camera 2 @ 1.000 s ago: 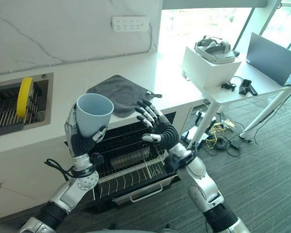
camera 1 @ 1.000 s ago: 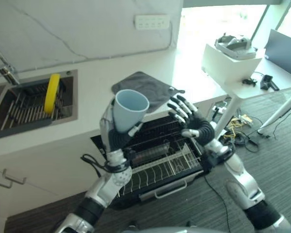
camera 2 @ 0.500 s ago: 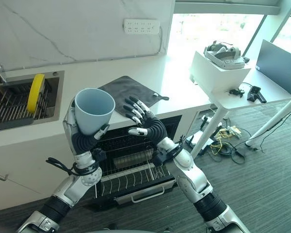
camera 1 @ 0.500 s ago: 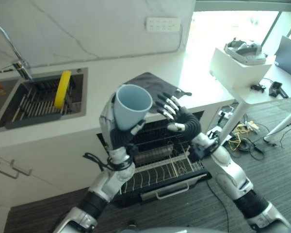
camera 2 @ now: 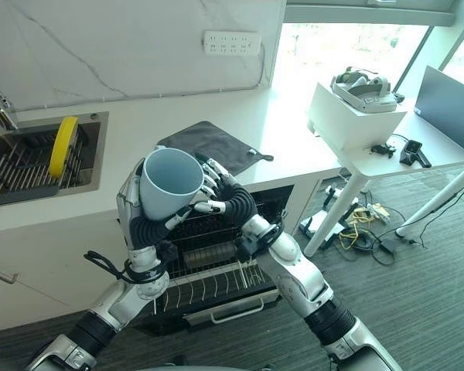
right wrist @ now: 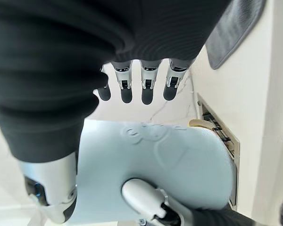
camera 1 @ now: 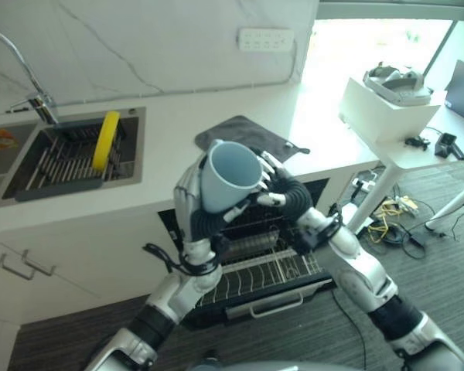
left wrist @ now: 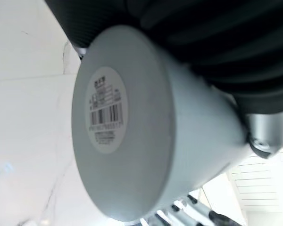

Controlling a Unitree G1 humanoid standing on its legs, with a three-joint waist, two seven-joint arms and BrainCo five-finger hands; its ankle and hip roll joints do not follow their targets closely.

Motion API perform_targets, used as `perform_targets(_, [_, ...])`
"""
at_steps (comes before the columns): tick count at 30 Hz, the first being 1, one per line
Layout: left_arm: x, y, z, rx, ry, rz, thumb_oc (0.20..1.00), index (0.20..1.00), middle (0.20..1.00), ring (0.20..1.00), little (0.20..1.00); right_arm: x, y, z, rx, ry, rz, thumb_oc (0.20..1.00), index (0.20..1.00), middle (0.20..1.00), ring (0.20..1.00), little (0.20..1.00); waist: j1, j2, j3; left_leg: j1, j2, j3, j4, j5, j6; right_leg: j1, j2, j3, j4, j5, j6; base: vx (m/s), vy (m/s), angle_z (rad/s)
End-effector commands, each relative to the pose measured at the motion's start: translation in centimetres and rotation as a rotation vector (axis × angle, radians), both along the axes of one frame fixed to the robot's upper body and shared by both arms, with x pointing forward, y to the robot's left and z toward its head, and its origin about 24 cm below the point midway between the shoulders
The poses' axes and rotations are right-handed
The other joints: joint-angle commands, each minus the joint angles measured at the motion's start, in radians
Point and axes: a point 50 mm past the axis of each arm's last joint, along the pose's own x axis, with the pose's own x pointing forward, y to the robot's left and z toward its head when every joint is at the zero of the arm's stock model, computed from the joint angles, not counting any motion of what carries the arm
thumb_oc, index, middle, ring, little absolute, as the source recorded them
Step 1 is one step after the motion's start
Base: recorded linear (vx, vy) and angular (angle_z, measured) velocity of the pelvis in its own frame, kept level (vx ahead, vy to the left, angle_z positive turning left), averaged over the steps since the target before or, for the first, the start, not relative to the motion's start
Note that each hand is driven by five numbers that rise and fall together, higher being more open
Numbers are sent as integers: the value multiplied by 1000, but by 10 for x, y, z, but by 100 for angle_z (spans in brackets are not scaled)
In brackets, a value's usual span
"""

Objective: Place the dishes in the dishwasher.

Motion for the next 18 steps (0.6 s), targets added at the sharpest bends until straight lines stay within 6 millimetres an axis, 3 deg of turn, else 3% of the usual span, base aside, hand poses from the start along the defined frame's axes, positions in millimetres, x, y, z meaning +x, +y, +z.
perform_targets(1, [10, -18, 18, 58, -101, -87, 200, 200, 200, 200, 200, 4, 17, 32, 75, -95, 50, 1000, 1000, 1000, 1000, 1000, 40, -8, 10, 60, 24, -40, 98, -192, 2, -30, -22, 70, 56, -66, 20, 53, -11, 2])
perform_targets(18, [10, -22, 9, 103, -83, -87, 200, 200, 200, 200, 200, 7, 29, 41, 47, -101, 69, 1000, 1000, 1000, 1000, 1000, 52, -16, 33, 49, 22, -44, 143, -213, 8, -40, -28, 75, 75, -65, 21, 9, -2, 1])
